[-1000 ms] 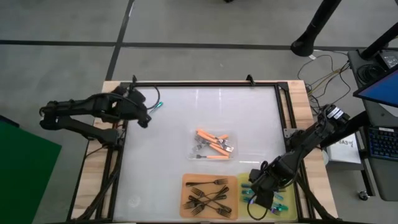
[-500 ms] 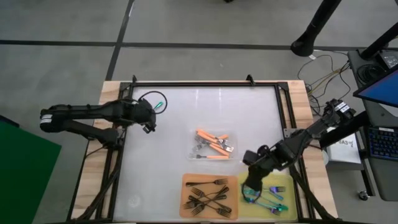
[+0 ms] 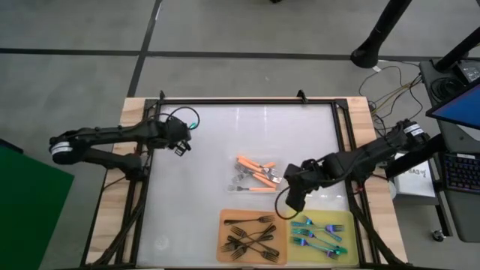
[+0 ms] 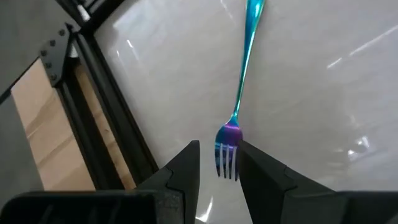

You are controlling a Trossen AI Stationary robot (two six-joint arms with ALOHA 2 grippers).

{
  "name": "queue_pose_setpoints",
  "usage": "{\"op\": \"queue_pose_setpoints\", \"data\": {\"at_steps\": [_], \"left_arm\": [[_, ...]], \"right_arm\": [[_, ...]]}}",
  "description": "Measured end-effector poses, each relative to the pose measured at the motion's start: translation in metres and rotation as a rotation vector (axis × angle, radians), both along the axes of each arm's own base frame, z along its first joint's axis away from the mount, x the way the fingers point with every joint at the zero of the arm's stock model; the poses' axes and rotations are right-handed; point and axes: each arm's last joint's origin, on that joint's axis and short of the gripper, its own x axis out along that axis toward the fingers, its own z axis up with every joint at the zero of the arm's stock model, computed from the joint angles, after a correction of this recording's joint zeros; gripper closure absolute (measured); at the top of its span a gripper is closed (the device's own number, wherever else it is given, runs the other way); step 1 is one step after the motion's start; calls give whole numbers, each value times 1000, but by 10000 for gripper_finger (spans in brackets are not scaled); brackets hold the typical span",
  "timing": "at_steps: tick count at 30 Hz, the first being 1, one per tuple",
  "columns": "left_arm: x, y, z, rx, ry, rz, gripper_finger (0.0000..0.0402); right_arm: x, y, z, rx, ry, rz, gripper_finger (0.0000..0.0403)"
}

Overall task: Sort silverware by color (type)
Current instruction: Put the blue fork into the yellow bin

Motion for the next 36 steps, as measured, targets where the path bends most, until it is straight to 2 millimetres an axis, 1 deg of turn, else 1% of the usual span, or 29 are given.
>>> {"op": "queue_pose_setpoints", "data": {"at_steps": [7,14,18,23,30,36], "left_arm": [[14,9,-17,-37,47,-56,312],[30,23,-35,-75,124,-46,312],[32,33,-51,-191,122,-6,312],[29,44,-65,-195,193,42,312],[26,52,-70,-182,230,62,312],[25,53,-65,-180,204,68,312]], "right_arm": [[4,-11,0,-18,-8,3,278],[4,-13,0,-19,-8,1,278],[4,-13,0,-11,-5,0,278],[4,-12,0,-11,-5,1,284],[4,-12,0,-11,-6,0,293],[5,-12,0,-10,-9,0,292]]}}
